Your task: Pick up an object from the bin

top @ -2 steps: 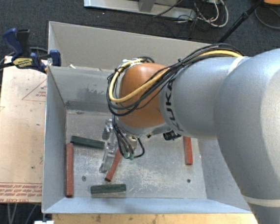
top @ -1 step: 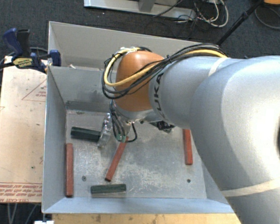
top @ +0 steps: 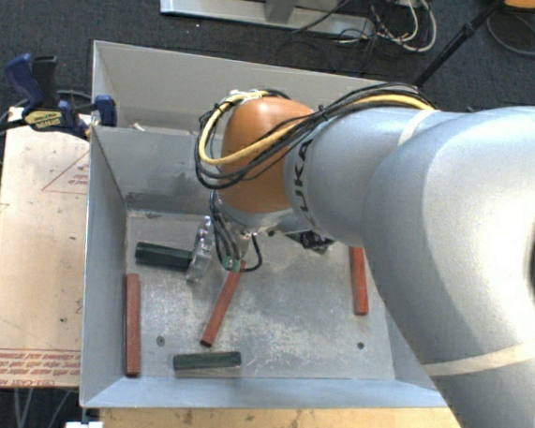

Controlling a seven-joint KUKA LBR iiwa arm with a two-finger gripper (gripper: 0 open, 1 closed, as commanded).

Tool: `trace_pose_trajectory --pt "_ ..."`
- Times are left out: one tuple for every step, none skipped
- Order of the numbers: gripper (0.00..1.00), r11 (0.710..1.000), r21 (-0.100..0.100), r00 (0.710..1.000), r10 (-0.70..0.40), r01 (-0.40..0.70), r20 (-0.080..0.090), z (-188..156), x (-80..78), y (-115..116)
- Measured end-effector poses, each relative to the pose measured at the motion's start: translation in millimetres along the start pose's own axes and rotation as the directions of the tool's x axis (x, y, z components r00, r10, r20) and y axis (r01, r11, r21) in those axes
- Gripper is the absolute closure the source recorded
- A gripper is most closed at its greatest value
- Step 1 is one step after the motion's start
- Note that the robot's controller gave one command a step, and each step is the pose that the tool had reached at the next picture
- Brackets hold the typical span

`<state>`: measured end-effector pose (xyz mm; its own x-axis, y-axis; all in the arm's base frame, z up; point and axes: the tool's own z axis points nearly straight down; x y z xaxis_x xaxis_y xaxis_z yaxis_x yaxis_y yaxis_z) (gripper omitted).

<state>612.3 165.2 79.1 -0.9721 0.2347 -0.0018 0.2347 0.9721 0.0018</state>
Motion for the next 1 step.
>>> trace_pose_trajectory --pt "1.0 1.0 0.0 1.0 -0.028 0.028 0.0 -121.6 -6.1 22.0"
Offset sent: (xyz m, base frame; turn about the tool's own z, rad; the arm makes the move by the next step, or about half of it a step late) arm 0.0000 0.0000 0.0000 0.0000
